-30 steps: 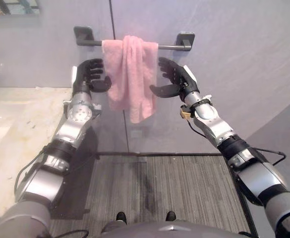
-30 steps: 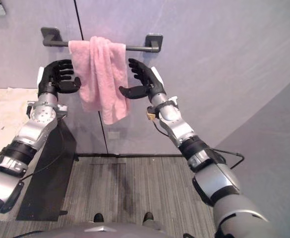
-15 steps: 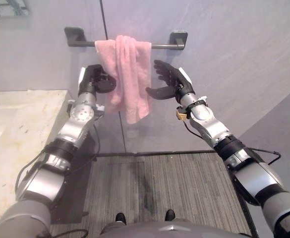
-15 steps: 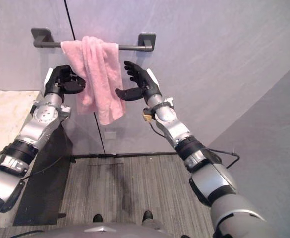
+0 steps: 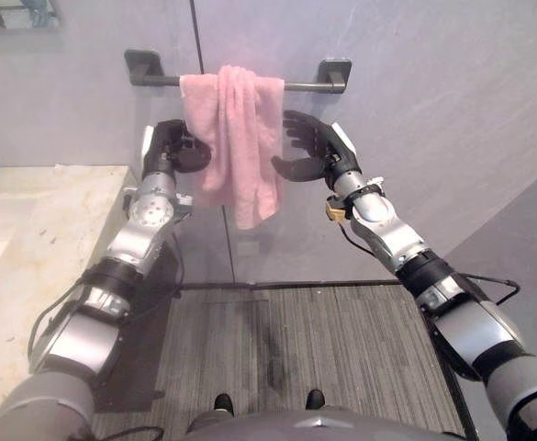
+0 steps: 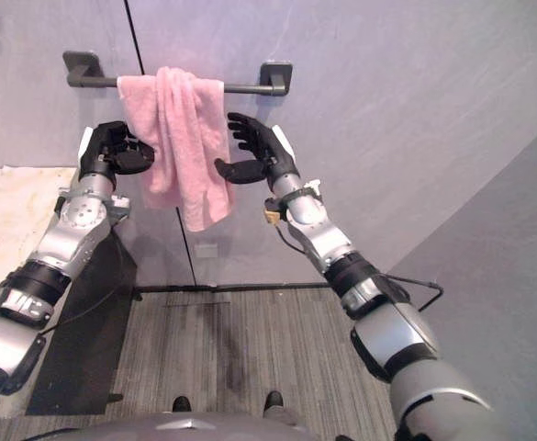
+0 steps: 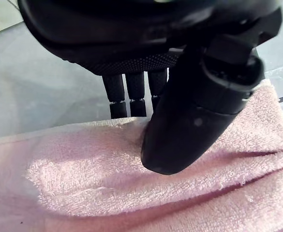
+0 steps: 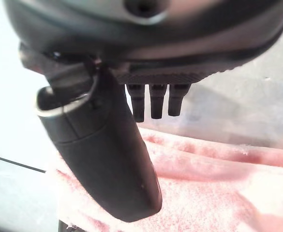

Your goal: Organize the bathroom.

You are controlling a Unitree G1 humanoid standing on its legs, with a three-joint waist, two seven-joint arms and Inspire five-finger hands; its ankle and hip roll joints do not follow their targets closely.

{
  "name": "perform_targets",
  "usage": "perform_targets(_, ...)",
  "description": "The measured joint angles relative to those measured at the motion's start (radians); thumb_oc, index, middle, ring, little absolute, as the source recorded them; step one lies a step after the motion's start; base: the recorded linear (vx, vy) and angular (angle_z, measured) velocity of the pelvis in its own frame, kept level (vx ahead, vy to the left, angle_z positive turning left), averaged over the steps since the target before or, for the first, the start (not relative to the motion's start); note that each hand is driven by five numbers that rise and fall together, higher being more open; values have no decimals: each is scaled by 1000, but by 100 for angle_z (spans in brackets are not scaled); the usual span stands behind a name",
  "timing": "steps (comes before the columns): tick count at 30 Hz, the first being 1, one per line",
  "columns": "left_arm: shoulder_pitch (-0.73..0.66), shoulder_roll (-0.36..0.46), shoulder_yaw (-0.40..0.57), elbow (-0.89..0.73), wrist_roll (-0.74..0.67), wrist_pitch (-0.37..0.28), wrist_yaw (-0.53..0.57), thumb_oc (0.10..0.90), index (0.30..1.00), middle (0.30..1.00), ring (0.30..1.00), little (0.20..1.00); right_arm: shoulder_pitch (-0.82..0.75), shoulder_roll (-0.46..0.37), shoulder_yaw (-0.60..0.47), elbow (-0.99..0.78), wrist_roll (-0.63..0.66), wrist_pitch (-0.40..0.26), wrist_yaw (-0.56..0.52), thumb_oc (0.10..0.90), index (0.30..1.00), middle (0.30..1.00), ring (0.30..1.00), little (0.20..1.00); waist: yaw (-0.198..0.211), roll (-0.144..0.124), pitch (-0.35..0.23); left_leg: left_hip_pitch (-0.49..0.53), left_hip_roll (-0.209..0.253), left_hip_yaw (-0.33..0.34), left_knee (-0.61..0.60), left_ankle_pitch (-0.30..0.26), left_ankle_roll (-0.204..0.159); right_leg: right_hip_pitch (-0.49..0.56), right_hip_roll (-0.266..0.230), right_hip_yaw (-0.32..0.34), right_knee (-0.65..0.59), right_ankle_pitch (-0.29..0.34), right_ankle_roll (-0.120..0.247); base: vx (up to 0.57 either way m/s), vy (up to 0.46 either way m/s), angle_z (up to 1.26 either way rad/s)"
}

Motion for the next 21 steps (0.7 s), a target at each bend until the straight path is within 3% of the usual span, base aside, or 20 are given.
perform_targets(2, 0, 0, 1, -1, 17, 0, -1, 400, 300, 300, 300, 300, 0, 0, 0, 0, 0, 0, 1, 400, 300, 300, 300, 300, 0, 0, 0, 0, 0, -1, 0, 0, 0, 0, 0, 0, 0, 0, 0, 0, 0, 0)
perform_targets(12, 6, -5, 6, -12, 25, 12, -2, 400, 300, 300, 300, 300, 0, 0, 0, 0, -2, 0, 0, 400, 300, 300, 300, 300, -3, 0, 0, 1, 0, 0, 0, 0, 0, 1, 0, 0, 0, 0, 0, 0, 0, 0)
perform_targets(13, 6, -5, 7, -12, 25, 12, -2, 400, 300, 300, 300, 300, 0, 0, 0, 0, -2, 0, 0, 455, 382, 382, 382, 382, -3, 0, 0, 1, 0, 0, 0, 0, 0, 1, 0, 0, 0, 0, 0, 0, 0, 0)
perform_targets(14, 6, -5, 7, -12, 25, 12, -2, 400, 300, 300, 300, 300, 0, 0, 0, 0, -2, 0, 0, 455, 382, 382, 382, 382, -3, 0, 0, 1, 0, 0, 0, 0, 0, 1, 0, 0, 0, 0, 0, 0, 0, 0)
perform_targets(15, 8, -6, 7, -12, 25, 12, -2, 400, 300, 300, 300, 300, 1, 0, -1, 0, -2, 0, 0, 800, 900, 900, 900, 900, -4, 0, 0, 1, 0, 0, 0, 0, 0, 1, 0, 0, 0, 0, 0, 0, 0, 0)
perform_targets(21, 10, -7, 13, -12, 25, 13, 0, 400, 300, 300, 300, 300, 7, 0, -4, -2, -3, 6, -4, 800, 900, 900, 900, 900, -6, 0, 0, 2, 0, 1, -1, 0, 0, 1, 0, 0, 0, 0, 0, 0, 0, 0)
